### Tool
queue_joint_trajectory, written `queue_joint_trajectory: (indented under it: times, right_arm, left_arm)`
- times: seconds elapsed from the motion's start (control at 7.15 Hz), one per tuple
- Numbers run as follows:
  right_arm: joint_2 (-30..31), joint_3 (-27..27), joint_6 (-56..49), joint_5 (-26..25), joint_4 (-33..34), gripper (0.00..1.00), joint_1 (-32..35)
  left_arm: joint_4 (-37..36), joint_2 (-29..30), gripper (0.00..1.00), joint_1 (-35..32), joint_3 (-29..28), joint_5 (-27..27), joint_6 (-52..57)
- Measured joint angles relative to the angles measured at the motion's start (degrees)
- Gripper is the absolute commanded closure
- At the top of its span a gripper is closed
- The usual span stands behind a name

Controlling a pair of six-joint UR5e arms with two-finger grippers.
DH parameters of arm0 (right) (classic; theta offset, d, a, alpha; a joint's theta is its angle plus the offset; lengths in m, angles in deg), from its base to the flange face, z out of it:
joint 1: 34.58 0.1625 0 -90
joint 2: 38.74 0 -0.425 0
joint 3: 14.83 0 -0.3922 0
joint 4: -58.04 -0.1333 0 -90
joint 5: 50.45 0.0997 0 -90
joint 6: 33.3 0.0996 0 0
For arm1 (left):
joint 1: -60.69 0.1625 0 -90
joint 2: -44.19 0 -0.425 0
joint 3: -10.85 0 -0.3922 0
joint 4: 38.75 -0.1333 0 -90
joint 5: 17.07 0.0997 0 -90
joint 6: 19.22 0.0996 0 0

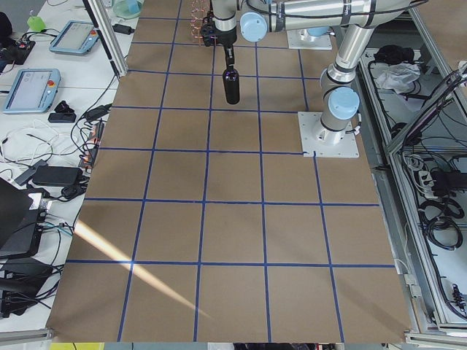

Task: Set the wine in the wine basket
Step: 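Carry the bottle toward the table center and stand it upright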

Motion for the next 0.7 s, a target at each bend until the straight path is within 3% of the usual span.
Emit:
queue_joint_trajectory:
  times: [0.28, 0.7]
  right_arm:
    - [0.0, 0.0, 0.1, 0.1, 0.0, 0.01, 0.1]
    - [0.1, 0.0, 0.2, 0.1, 0.3, 0.01, 0.3]
  left_arm:
    - [-0.7, 0.6, 1.00, -2.1, 0.3, 0.6, -0.3]
    - [-7.4, 1.4, 1.00, -1.7, 0.2, 5.4, 1.9]
